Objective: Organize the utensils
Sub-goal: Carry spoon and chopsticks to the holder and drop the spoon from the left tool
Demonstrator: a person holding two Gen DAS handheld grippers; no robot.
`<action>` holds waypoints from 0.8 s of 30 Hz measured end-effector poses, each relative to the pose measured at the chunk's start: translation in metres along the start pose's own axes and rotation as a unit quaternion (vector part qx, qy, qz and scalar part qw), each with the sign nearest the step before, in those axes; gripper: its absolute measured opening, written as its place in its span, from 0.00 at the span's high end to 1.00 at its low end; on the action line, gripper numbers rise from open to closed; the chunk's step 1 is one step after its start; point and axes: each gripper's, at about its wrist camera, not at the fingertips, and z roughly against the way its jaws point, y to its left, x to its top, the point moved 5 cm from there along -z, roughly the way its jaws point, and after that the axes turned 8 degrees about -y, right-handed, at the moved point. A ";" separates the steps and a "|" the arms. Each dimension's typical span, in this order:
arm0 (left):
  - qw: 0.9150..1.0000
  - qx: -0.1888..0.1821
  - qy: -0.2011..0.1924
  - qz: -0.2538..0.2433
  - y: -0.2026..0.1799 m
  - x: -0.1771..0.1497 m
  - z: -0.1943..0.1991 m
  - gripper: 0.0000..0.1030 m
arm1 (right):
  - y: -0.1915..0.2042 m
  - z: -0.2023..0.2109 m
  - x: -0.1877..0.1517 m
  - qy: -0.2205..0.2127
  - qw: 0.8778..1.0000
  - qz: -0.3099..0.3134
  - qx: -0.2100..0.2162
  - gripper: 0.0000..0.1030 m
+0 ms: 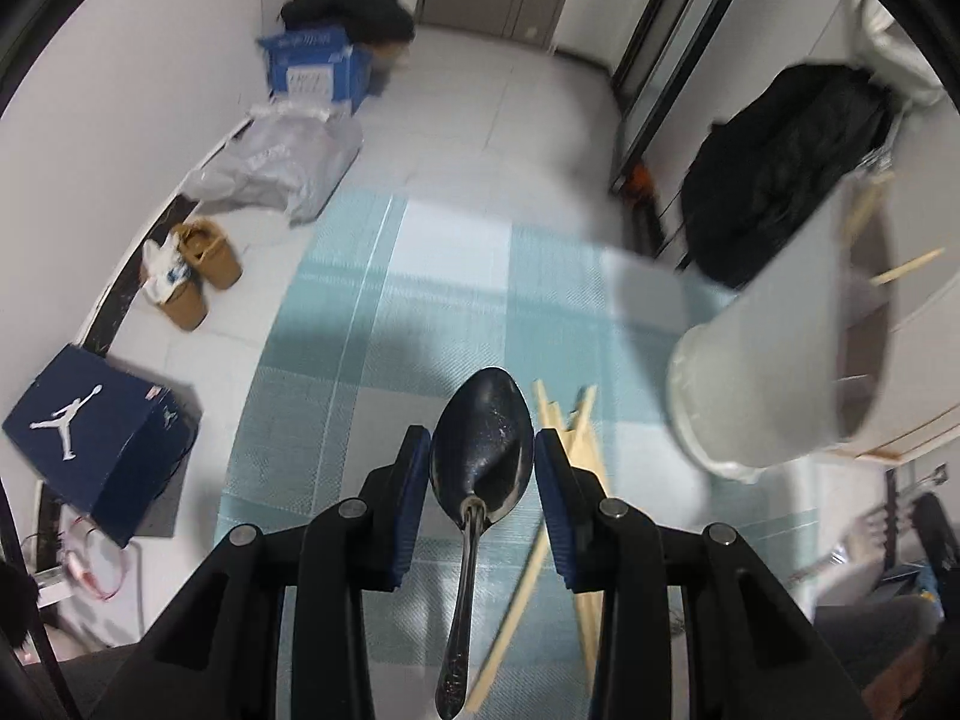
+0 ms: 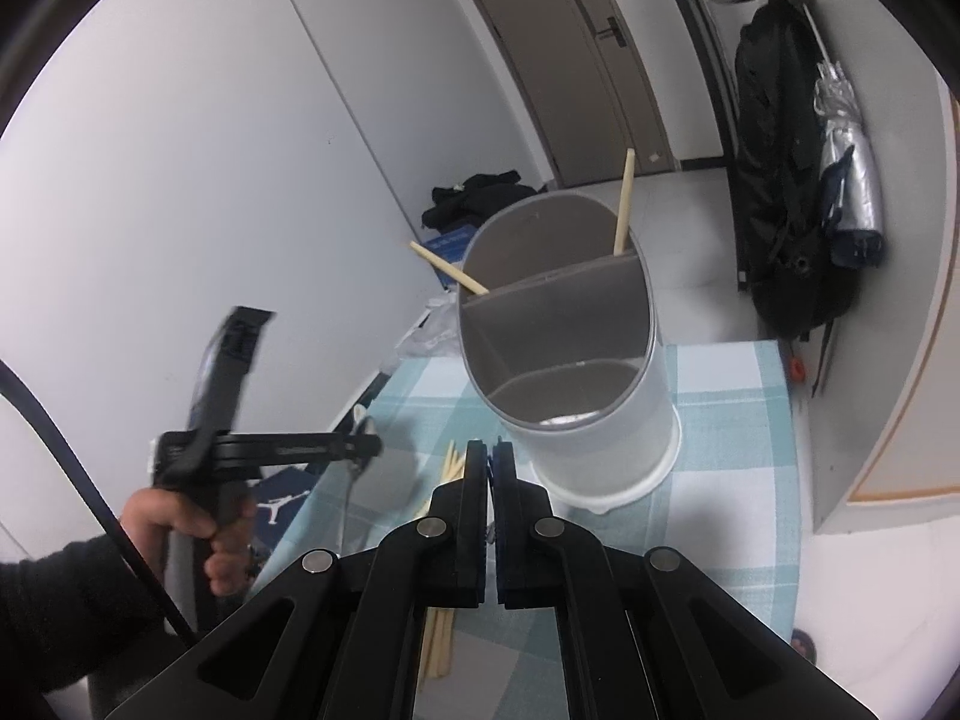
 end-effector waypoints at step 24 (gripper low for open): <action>0.969 -0.139 -0.205 0.005 -0.038 0.035 0.122 0.70 | 0.038 0.050 0.043 -0.053 0.995 0.071 -0.047 0.99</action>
